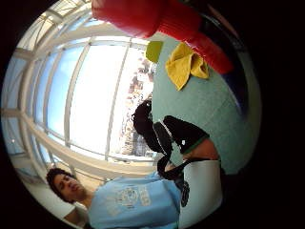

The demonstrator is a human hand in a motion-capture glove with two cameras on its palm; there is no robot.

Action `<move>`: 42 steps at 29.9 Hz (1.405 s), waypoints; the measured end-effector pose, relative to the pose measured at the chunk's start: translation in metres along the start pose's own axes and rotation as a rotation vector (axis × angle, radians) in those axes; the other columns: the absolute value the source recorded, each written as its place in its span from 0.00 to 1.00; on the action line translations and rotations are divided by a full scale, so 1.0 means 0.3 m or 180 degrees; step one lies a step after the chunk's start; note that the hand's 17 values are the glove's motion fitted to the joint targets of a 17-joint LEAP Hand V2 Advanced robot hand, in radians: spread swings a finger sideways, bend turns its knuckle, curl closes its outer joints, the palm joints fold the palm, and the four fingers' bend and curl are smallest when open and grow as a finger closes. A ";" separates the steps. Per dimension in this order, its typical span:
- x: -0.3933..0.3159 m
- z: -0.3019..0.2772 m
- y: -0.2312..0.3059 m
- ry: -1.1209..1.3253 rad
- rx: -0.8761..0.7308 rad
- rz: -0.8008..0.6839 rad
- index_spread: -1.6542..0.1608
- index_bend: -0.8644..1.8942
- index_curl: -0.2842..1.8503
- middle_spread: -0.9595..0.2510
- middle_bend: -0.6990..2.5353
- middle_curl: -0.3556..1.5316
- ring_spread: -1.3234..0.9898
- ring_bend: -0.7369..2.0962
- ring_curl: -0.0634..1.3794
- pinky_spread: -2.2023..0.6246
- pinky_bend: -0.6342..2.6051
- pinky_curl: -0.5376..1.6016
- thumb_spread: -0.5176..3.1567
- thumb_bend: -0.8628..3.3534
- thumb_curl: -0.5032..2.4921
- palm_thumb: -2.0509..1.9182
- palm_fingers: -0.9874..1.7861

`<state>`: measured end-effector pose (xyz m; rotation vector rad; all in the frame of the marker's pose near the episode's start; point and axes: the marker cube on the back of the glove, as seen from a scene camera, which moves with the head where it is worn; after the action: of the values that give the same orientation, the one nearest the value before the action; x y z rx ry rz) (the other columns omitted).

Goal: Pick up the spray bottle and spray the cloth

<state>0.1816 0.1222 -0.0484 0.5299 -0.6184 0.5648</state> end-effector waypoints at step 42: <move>-0.129 0.125 -0.295 -0.0149 0.0071 -0.0254 0.76 0.36 0.27 0.71 0.30 0.41 0.54 0.43 0.30 0.81 0.31 0.42 0.34 0.20 0.35 0.78 0.76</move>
<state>0.1965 0.0227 -0.0733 0.5877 -0.6331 0.4855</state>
